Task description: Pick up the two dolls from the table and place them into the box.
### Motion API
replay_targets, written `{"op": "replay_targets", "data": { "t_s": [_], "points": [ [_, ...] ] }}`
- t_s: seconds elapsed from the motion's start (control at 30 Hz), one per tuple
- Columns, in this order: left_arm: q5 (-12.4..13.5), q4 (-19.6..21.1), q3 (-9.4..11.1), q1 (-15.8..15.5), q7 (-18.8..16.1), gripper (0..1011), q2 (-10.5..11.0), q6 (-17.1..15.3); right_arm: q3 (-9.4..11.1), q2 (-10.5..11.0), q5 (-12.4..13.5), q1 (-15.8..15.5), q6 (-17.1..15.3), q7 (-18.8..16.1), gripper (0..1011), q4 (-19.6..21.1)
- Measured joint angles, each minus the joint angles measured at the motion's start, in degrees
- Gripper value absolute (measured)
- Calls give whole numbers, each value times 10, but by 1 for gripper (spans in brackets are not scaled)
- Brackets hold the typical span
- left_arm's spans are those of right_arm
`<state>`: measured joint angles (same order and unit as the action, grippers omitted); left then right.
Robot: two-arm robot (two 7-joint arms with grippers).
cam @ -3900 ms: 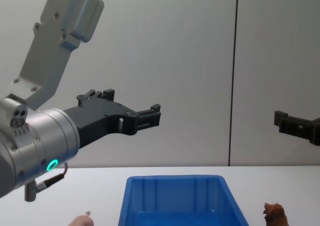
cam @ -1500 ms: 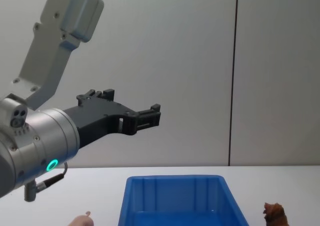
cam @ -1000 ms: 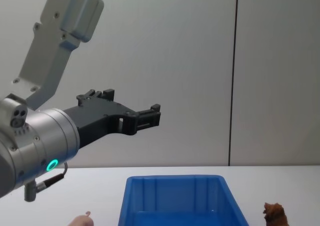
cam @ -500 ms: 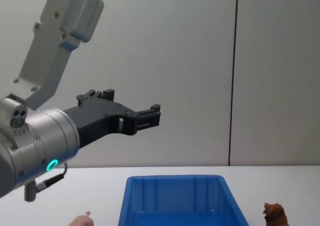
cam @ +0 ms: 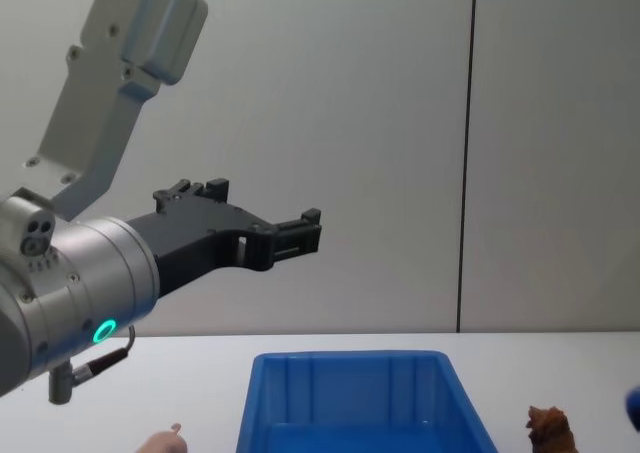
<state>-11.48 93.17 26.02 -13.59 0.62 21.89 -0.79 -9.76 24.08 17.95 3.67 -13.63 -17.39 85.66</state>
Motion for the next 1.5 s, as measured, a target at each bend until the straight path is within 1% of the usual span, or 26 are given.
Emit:
{"op": "replay_targets", "data": {
  "t_s": [0.03, 0.07, 0.2, 0.3, 0.33, 0.47, 0.5, 0.67, 0.7, 0.93, 0.97, 1.0, 1.03, 1.1, 1.13, 1.17, 1.2, 1.23, 1.33, 1.4, 1.47, 1.5],
  "points": [
    [0, 0, 0, 0, 0, 1001, 0, 0, -1, -1, -2, 2, 7, -7, 389, 8],
    [0, 0, 0, 0, 0, 1001, 0, 0, -1, -1, -2, 2, 7, -7, 381, 8],
    [0, 0, 0, 0, 0, 1001, 0, 0, -5, -4, -7, 9, 20, -25, 357, 23],
    [0, 0, 0, 0, 0, 1001, 0, 0, -9, -7, -12, 14, 25, -40, 338, 32],
    [0, 0, 0, 0, 0, 1001, 0, 0, -9, -7, -12, 14, 25, -40, 338, 32],
    [0, 0, 0, 0, 0, 1001, 0, 0, -18, -15, -23, 25, 30, -68, 310, 44],
    [0, 0, 0, 0, 0, 1001, 0, 0, -18, -15, -23, 25, 30, -68, 305, 44],
    [0, 0, 0, 0, 0, 1001, 0, 0, -33, -27, -39, 38, 32, -102, 276, 51],
    [0, 0, 0, 0, 0, 1001, 0, 0, -33, -27, -39, 38, 32, -102, 274, 51],
    [0, 0, 0, 0, 0, 1001, 0, 0, -60, -50, -68, 55, 27, -146, 236, 49],
    [0, 0, 0, 0, 0, 1001, 0, 0, -62, -53, -72, 57, 27, -150, 286, 47],
    [0, 0, 0, 0, 0, 1001, 0, 0, -65, -56, -75, 59, 26, -153, 306, 46],
    [0, 0, 0, 0, 0, 1001, 0, 0, -71, -61, -82, 62, 24, -160, 369, 43],
    [0, 0, 0, 0, 0, 1001, 0, 0, -77, -66, -89, 65, 23, -165, 406, 41],
    [0, 0, 0, 0, 0, 1001, 0, 0, -80, -69, -91, 67, 22, -167, 464, 39],
    [0, 0, 0, 0, 0, 1001, 0, 0, -85, -73, -97, 69, 21, -172, 464, 37],
    [0, 0, 0, 0, 0, 1001, 0, 0, -87, -75, -99, 70, 20, -173, 515, 36],
    [0, 0, 0, 0, 0, 1001, 0, 0, -89, -76, -101, 71, 20, -174, 535, 35],
    [0, 0, 0, 0, 0, 1001, 0, 0, -97, -83, -111, 75, 19, -178, 656, 30],
    [0, 0, 0, 0, 0, 1001, 0, 0, -100, -86, -113, 76, 19, -178, 698, 29],
    [0, 0, 0, 0, 0, 1001, 0, 0, -103, -88, -117, 77, 19, -178, 791, 28],
    [0, 0, 0, 0, 0, 1001, 0, 0, -103, -88, -117, 77, 19, -178, 791, 28]
  ]
}}
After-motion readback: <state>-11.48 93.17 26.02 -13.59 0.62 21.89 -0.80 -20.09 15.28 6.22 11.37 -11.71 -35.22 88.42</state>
